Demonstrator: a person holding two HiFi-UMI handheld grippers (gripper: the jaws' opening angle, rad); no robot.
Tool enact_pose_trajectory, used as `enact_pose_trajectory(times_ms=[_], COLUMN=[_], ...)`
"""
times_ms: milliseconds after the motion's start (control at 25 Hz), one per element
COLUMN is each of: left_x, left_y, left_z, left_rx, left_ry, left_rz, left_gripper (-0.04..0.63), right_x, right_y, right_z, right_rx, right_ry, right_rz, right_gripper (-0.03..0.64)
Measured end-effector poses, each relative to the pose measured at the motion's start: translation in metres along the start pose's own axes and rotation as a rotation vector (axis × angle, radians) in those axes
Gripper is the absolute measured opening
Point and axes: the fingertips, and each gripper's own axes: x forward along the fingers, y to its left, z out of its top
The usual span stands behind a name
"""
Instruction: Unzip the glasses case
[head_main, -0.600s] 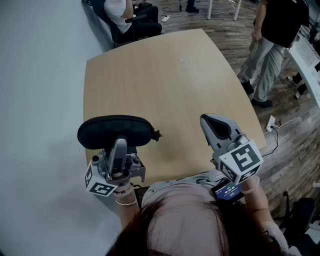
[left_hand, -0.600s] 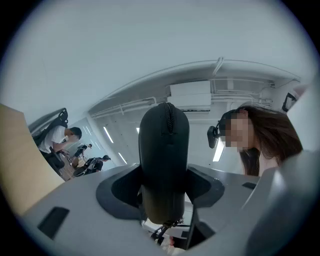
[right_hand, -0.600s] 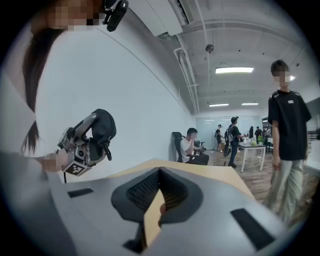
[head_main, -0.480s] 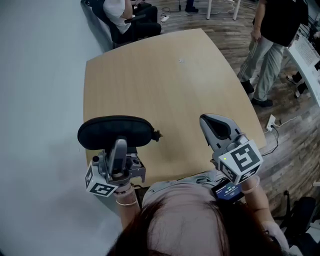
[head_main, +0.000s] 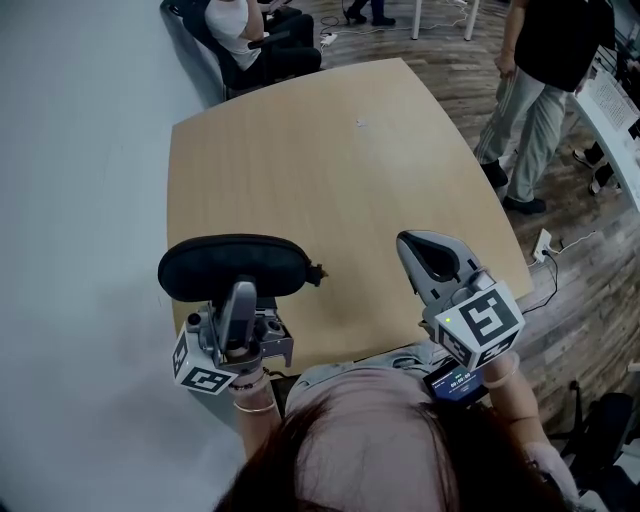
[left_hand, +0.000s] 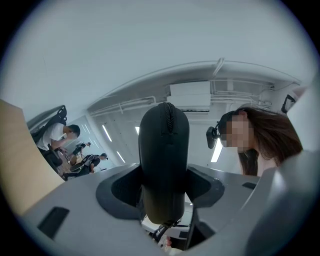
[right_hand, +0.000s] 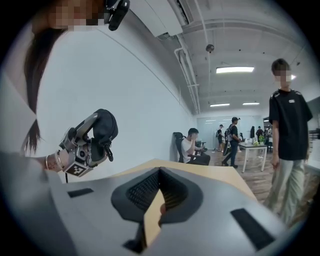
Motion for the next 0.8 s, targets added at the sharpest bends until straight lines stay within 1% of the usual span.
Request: enact_pose_trajectory(times_ms=[160, 360, 560, 800], left_x=[0.002, 0.003, 0.003, 0.007], left_y=[-0.002, -0.003, -0.031, -0.038], left_z=[0.001, -0.003, -0.023, -0.026], left_rx=[-0.012, -0.032, -0.033, -0.043], left_ry=[-0.001, 0.009, 0.034, 0.057], left_rz=[-0.008, -0.034, -0.095, -0.171], left_gripper=[0.245, 0.245, 0.245, 0.245], right_x=[0.001, 0.004, -0.015, -0.011], right_y=[0.003, 0.015, 0.026, 0.040], right_z=[0.005, 0.005, 0.005, 0.009], right_rx=[-0.004, -0.025, -0.030, -0.002], right_ry=[-0.008, -0.015, -0.036, -0.069], right_rz=[0.014, 0.057, 0.112, 0.194], right_gripper=[0.015, 0.015, 0.017, 0.017])
